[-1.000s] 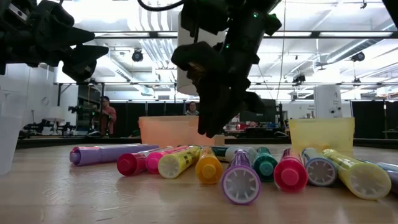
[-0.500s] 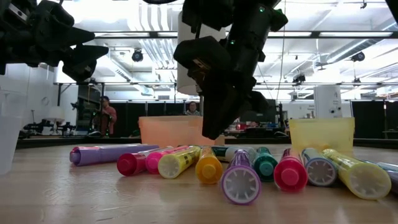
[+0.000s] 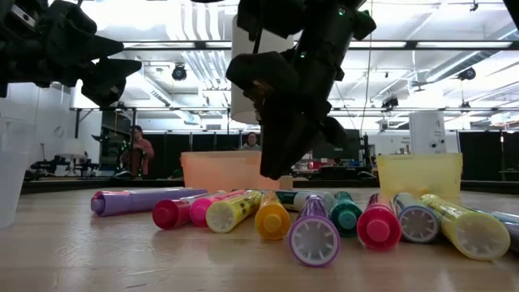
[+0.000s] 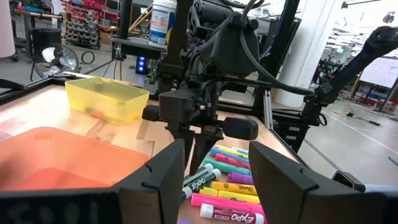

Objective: Pick & Place Markers
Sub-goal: Put the small blue marker pen into the yellow bin

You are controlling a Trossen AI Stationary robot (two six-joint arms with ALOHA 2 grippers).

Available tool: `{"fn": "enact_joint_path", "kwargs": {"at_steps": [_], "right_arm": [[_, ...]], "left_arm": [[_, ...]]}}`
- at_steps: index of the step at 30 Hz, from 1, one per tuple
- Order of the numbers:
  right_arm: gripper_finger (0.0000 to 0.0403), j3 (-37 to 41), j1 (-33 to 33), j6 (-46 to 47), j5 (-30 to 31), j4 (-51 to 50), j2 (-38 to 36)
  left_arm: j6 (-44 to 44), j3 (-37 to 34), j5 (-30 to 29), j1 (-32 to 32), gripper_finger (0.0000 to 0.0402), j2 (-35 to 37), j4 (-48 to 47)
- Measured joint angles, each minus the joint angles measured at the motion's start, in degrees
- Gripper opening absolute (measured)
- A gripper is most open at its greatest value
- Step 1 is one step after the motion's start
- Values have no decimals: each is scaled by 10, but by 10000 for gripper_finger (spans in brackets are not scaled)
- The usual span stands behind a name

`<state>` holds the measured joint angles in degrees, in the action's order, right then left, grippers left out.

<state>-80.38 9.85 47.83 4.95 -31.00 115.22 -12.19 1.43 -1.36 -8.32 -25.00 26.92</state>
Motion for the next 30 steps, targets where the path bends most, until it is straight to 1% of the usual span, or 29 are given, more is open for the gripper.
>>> {"fn": "enact_joint_path", "kwargs": {"at_steps": [4,7,11,17,21,30], "right_arm": [[115,0,-3,12,10,1,0],[142,0,-11,43,12,1,0],[162,0,-17,73,22,2,0],[157,0,-23,90,46,1,0],[148,0,-23,92,86,1,0],[134,4,-30,98,86,0,1]], "left_arm": [[0,0,0,0,174,0,0],[0,0,0,0,174,0,0],[0,0,0,0,174,0,0],[0,0,0,0,174,0,0],[0,0,0,0,174,0,0],[0,0,0,0,174,0,0]]}}
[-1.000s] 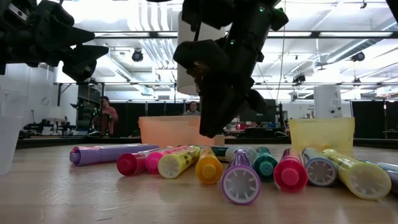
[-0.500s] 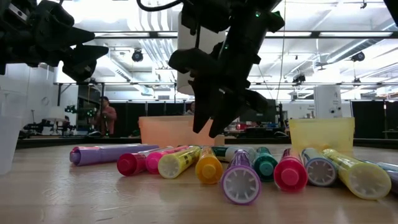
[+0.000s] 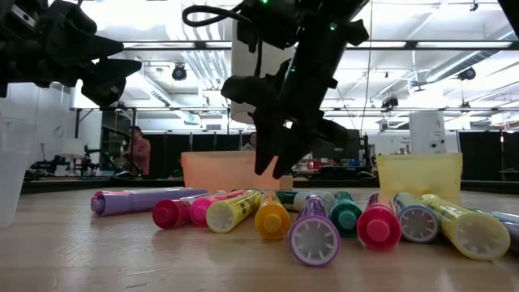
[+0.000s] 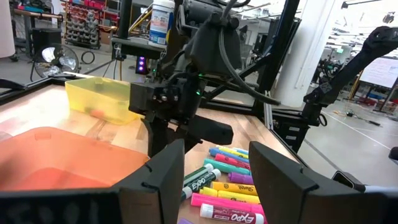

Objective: Pick & Place Markers
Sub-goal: Put the small blue marker pen into the yellow bin

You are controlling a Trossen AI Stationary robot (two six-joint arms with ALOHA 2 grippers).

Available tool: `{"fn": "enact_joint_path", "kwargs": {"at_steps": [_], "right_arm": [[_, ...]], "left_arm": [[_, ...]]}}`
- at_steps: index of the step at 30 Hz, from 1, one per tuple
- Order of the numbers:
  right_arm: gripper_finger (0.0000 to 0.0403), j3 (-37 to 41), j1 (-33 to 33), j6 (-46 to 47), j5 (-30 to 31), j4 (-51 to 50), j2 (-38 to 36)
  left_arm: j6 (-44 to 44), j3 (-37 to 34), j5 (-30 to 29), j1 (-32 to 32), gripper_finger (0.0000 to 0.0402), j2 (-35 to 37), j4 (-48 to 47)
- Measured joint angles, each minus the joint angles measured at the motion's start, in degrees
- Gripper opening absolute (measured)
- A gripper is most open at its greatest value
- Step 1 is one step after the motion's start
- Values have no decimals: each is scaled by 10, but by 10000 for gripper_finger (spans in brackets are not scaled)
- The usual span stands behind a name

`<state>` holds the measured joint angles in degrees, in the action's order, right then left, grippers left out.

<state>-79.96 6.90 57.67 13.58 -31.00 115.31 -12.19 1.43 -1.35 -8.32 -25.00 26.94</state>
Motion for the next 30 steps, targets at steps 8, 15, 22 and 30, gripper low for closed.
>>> {"fn": "enact_joint_path", "kwargs": {"at_steps": [8,15,22,30], "right_arm": [[136,9,0,0,4,4,1],[132,17,-1,-5,4,41,1],[127,38,0,7,2,61,1],[123,52,0,9,12,80,1]], "left_arm": [[0,0,0,0,174,0,0],[0,0,0,0,174,0,0],[0,0,0,0,174,0,0],[0,0,0,0,174,0,0]]}}
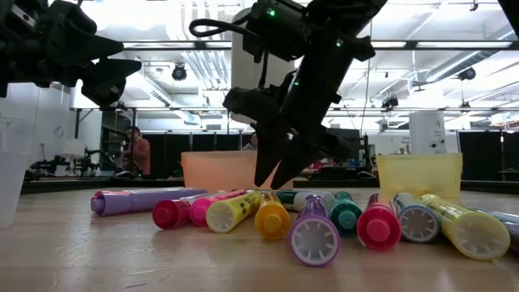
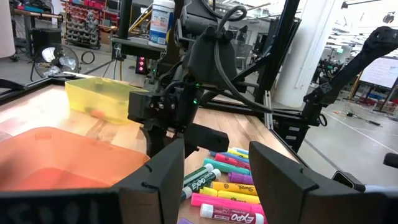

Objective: Pick & Place Markers
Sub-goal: Put the small blue marker pen into the yellow bin

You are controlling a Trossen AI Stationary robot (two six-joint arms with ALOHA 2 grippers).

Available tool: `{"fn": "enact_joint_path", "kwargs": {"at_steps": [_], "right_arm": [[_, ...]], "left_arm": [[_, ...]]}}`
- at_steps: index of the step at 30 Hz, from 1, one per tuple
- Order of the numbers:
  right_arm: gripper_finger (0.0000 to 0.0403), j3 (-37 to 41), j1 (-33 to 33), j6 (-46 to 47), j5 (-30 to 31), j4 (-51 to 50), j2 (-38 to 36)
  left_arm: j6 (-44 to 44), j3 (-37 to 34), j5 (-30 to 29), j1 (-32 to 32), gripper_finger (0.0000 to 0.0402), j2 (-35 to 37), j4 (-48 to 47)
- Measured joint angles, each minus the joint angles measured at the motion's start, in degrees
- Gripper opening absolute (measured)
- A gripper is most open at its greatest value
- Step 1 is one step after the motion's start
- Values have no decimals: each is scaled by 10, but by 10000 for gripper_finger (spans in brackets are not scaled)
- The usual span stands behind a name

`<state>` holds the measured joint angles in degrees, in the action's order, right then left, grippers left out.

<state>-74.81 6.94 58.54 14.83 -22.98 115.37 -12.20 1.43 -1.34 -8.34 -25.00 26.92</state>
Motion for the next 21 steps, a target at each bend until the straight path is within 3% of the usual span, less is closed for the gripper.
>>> {"fn": "enact_joint_path", "kwargs": {"at_steps": [14,21], "right_arm": [[123,-2,-1,0,-9,25,44],[98,-5,-1,1,-13,1,47]], "left_arm": [[0,0,0,0,174,0,0],[0,0,0,0,174,0,0]]}}
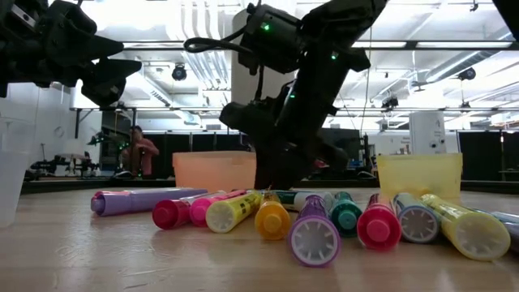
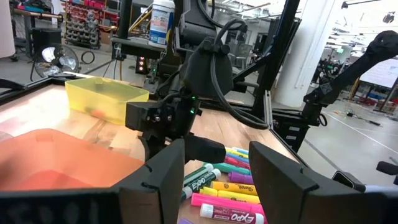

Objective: Pick & Place Markers
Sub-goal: Put the small blue marker pen into the yellow bin

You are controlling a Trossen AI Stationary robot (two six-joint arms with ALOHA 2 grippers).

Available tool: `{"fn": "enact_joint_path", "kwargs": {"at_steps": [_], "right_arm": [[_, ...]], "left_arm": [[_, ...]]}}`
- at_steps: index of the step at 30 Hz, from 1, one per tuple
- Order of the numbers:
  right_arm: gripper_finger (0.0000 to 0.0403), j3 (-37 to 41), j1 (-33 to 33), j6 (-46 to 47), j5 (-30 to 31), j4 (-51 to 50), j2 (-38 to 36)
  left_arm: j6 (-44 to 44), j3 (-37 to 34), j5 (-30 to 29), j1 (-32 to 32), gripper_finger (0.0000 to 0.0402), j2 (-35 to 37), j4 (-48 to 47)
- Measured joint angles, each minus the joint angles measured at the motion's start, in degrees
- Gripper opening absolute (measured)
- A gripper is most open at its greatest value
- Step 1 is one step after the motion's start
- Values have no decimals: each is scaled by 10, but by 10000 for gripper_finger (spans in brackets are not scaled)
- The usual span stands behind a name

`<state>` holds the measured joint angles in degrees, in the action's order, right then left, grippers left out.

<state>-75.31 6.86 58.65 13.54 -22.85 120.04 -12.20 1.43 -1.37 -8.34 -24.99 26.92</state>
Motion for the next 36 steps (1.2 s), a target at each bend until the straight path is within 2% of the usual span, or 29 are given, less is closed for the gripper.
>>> {"fn": "enact_joint_path", "kwargs": {"at_steps": [8,14,25,30,36], "right_arm": [[33,1,-1,-30,-11,-49,-15],[33,5,-1,-49,-5,-92,-41],[33,6,1,-40,58,-236,-135],[33,6,1,-24,98,-327,-181],[33,7,1,41,124,-467,-233]], "left_arm": [[0,0,0,0,174,0,0],[0,0,0,0,174,0,0],[0,0,0,0,174,0,0],[0,0,0,0,174,0,0],[0,0,0,0,174,0,0]]}}
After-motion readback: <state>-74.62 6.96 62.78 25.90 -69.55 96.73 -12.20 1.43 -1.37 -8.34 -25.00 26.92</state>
